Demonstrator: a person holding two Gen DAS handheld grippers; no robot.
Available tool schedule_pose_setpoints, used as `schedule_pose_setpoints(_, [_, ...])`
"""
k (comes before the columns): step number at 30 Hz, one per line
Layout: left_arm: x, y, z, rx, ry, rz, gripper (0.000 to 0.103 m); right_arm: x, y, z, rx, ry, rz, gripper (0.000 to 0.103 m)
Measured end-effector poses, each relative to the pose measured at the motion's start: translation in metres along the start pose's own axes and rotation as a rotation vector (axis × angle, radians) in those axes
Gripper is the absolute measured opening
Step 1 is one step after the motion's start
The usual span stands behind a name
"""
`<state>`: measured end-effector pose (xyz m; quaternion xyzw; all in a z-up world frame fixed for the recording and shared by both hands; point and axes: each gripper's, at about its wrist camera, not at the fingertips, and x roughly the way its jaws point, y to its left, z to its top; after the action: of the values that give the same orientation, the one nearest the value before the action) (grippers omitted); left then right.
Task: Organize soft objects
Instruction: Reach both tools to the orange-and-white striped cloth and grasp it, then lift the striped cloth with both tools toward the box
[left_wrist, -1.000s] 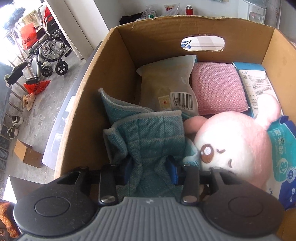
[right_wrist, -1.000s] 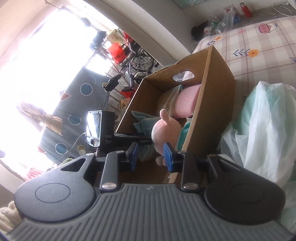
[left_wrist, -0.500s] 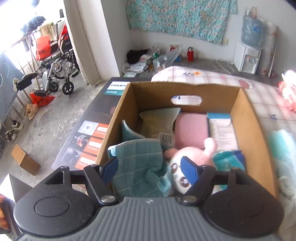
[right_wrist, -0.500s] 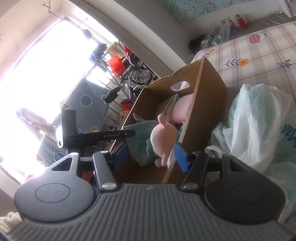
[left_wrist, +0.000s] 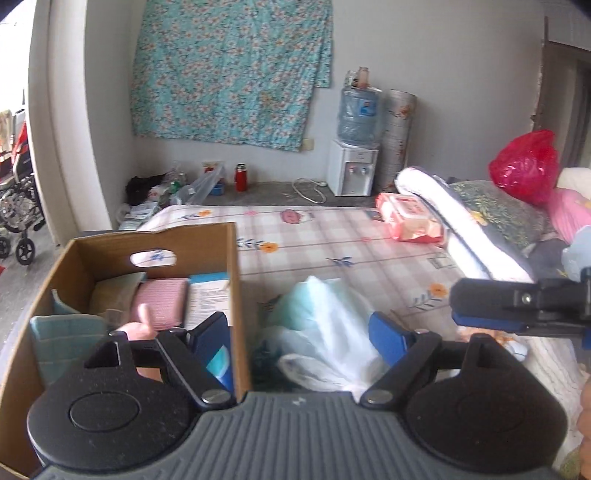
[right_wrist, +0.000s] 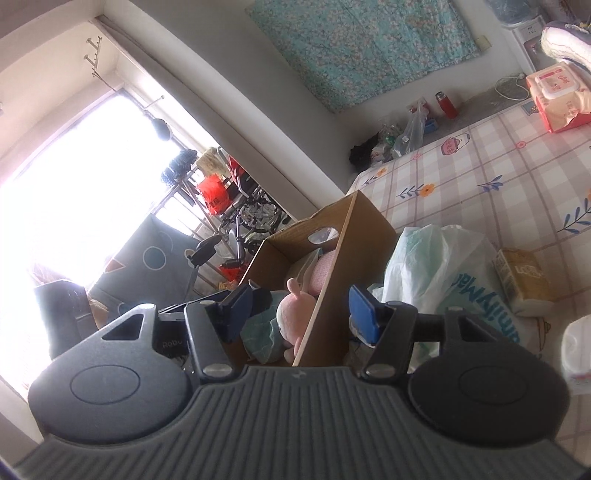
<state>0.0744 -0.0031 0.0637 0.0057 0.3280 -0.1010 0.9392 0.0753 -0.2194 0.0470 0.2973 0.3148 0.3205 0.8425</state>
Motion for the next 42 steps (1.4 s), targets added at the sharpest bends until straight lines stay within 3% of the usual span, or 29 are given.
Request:
schedule_pose_setpoints(9, [0.063, -0.09, -0.019, 0.056, 0.039, -0.232, 0.083, -0.079, -0.054, 0.034, 0.005, -0.029, -0.187, 0.058])
schedule_pose_setpoints(15, [0.106, -0.131, -0.027, 0.073, 0.112, -0.327, 0.075, -0.099, -0.118, 0.065, 0.041, 0.076, -0.384, 0.059])
schedule_pose_setpoints(19, [0.131, -0.151, -0.027, 0.08, 0.154, -0.377, 0.069, -0.089, -0.158, 0.074, 0.064, 0.166, -0.454, 0.059])
schedule_pose_setpoints(24, [0.164, -0.175, -0.031, 0.09, 0.259, -0.422, 0.052, -0.058, -0.208, 0.076, 0.114, 0.278, -0.506, 0.059])
schedule_pose_setpoints(35, [0.218, -0.207, -0.037, 0.099, 0.429, -0.426, 0.043, -0.012, -0.267, 0.069, 0.206, 0.41, -0.513, 0.058])
schedule_pose_setpoints(42, [0.227, -0.212, -0.036, 0.076, 0.443, -0.436, 0.044, -0.006, -0.272, 0.065, 0.239, 0.399, -0.493, 0.057])
